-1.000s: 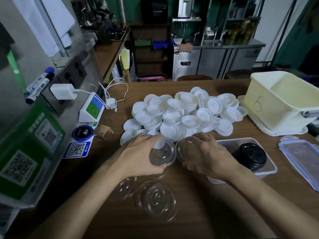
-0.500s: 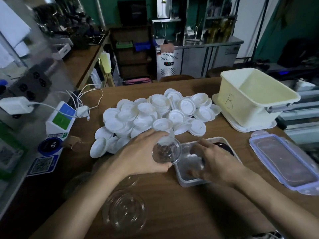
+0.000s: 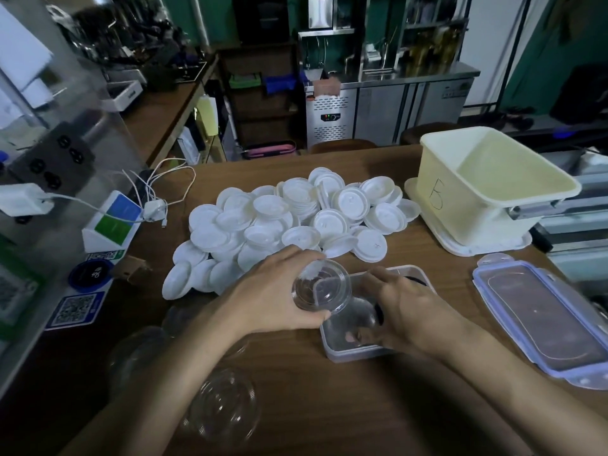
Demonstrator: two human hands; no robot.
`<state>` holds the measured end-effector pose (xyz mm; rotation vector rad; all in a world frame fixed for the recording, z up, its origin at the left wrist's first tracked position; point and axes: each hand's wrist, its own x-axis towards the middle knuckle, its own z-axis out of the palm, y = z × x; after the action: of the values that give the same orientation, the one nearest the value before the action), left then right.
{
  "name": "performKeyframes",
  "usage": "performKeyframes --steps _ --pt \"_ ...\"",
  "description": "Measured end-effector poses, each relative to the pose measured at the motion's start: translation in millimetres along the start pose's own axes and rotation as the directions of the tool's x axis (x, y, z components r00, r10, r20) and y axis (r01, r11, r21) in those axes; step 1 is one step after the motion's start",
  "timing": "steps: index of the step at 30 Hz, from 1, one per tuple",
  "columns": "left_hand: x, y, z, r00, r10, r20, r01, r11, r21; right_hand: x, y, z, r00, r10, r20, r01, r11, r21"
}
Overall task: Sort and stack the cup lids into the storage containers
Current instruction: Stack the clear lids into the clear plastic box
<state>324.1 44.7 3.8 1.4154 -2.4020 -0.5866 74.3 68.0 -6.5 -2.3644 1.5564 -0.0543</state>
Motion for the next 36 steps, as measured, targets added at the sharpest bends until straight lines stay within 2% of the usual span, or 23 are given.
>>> performKeyframes --steps 5,11,23,31,36 --pt "15 15 15 0.998 0.019 0.064 -0.017 1.0 -0.023 -16 24 -15 0.997 0.03 -0.066 -0.027 0.998 0.053" --pt "30 24 39 0.987 0.015 0.157 -0.031 0.995 0.095 -28 38 -22 0.989 0.012 -0.148 0.003 0.995 0.101" --pt "39 28 54 0.963 0.004 0.268 -0.078 0.962 0.264 -32 48 -23 0.991 -0.014 -0.136 0.034 0.989 0.142" --pt "17 14 34 0.992 0.02 0.126 -0.029 0.997 0.073 -20 23 -19 0.991 -0.071 -0.115 0.087 0.986 0.143" --pt "-23 -16 13 0.998 -0.068 0.014 0.067 0.997 0.039 -1 -18 -13 0.978 -0.183 -0.105 0.197 0.97 0.143"
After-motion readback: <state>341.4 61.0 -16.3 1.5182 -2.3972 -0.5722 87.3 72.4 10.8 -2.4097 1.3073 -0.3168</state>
